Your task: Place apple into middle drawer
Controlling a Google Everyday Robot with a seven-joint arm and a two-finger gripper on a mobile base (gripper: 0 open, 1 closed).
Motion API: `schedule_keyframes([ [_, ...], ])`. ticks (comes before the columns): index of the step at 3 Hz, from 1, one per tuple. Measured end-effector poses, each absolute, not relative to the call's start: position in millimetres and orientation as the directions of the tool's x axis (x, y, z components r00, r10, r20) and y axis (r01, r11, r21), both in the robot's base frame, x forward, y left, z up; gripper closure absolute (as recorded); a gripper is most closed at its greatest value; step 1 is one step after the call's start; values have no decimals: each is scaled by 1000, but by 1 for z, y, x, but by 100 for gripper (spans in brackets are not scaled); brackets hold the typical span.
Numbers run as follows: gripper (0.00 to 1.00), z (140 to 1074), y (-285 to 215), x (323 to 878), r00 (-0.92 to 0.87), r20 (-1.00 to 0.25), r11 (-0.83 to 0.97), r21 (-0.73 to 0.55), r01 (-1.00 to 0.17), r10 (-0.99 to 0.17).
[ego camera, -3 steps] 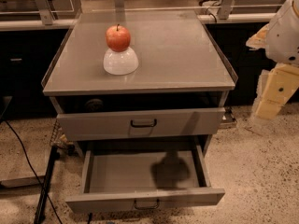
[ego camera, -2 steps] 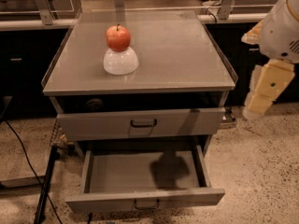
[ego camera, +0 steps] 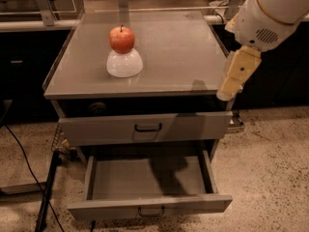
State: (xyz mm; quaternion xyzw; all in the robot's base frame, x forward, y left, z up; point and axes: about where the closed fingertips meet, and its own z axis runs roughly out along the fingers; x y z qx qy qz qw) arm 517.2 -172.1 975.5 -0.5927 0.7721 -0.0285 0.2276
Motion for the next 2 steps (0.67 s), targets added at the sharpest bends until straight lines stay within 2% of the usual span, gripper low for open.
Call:
schedule_keyframes([
  [2, 0, 962, -128, 599, -149, -375, 290, -354, -889, -915],
])
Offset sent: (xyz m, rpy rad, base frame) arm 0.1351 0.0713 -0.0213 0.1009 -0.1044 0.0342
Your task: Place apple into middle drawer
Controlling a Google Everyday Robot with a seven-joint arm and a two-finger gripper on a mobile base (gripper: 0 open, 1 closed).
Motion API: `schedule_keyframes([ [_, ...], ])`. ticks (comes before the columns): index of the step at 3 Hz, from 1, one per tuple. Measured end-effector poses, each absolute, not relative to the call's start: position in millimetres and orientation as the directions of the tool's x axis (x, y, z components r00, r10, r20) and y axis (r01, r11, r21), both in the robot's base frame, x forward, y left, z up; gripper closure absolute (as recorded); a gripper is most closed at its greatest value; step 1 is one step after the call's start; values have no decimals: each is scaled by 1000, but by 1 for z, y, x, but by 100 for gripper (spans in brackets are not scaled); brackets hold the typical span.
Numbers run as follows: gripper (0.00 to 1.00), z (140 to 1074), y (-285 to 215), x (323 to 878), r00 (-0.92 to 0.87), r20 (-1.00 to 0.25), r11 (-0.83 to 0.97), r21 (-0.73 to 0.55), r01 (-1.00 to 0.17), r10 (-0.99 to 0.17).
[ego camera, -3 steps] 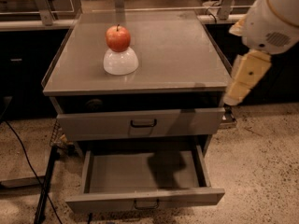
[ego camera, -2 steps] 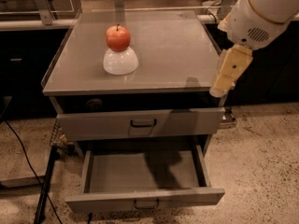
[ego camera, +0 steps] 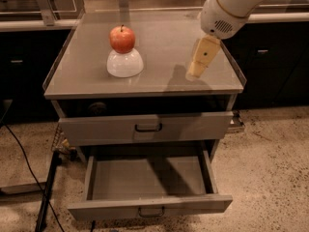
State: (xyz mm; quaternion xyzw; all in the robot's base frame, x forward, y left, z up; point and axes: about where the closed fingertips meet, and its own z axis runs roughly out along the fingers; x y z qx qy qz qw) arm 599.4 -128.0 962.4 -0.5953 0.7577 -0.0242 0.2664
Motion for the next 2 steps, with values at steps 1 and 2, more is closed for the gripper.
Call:
schedule_keyframes([
  [1, 0, 945, -101, 644, -100, -398, 275, -410, -869, -912],
  [2, 0, 945, -101, 644, -100, -400, 275, -411, -869, -911],
])
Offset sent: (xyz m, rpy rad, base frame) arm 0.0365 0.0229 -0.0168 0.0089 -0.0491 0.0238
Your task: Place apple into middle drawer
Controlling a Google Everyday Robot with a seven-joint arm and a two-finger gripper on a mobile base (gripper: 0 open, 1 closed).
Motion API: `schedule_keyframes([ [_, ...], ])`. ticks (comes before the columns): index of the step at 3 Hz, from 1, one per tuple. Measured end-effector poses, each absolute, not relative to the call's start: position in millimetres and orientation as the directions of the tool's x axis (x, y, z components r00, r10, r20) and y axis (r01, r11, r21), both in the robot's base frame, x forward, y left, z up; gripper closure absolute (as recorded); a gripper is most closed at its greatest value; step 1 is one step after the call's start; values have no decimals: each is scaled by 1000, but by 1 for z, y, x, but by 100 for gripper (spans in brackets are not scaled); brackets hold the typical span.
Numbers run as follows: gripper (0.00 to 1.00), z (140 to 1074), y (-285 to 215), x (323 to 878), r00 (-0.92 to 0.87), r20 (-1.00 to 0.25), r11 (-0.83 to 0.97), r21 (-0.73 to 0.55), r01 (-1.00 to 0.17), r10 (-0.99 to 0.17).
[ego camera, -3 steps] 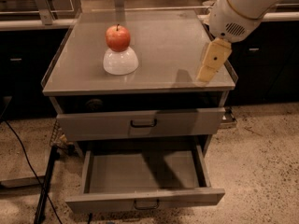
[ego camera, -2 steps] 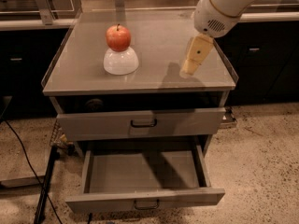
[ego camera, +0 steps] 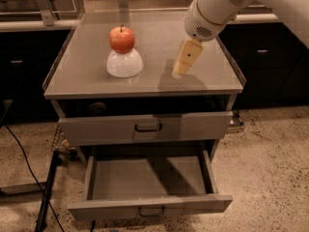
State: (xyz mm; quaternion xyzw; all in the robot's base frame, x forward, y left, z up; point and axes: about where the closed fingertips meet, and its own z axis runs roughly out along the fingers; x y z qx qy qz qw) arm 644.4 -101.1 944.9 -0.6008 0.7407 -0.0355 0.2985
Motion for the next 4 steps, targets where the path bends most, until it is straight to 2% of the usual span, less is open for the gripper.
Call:
schedule_keyframes([
  [2, 0, 932, -93, 670, -100, -492, 311, -368, -876, -865],
  [4, 0, 926, -57, 724, -66, -618, 339, -335, -879, -783],
])
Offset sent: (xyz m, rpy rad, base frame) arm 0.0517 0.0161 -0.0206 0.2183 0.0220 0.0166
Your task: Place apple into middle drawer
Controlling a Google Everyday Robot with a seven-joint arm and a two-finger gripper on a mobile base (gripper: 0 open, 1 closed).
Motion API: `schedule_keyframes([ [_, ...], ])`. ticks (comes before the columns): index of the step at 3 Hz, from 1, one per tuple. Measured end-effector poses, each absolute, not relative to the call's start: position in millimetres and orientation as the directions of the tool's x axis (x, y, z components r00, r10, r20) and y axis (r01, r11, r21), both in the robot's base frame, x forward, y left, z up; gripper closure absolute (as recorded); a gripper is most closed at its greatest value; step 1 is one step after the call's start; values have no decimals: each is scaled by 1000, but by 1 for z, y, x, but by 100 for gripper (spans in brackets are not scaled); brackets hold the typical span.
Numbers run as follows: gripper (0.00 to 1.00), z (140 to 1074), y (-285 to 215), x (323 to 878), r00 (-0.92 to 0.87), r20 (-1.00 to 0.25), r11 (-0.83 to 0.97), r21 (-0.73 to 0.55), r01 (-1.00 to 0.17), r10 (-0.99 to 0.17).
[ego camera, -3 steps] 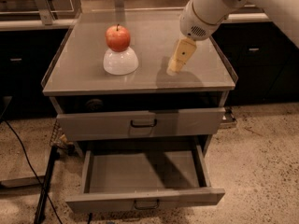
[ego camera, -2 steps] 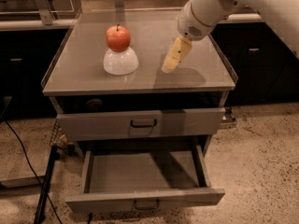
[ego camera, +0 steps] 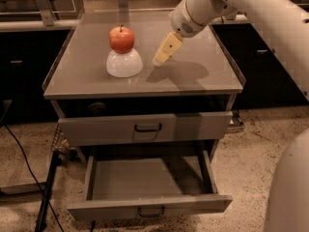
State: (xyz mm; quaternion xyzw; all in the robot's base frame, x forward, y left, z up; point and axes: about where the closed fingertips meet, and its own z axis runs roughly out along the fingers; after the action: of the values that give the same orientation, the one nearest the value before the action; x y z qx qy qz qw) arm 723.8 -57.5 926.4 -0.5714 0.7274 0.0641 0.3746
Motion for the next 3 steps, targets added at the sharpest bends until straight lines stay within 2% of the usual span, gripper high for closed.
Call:
schedule_keyframes([
  [3, 0, 932, 13, 739, -38, -725, 268, -206, -941, -687],
])
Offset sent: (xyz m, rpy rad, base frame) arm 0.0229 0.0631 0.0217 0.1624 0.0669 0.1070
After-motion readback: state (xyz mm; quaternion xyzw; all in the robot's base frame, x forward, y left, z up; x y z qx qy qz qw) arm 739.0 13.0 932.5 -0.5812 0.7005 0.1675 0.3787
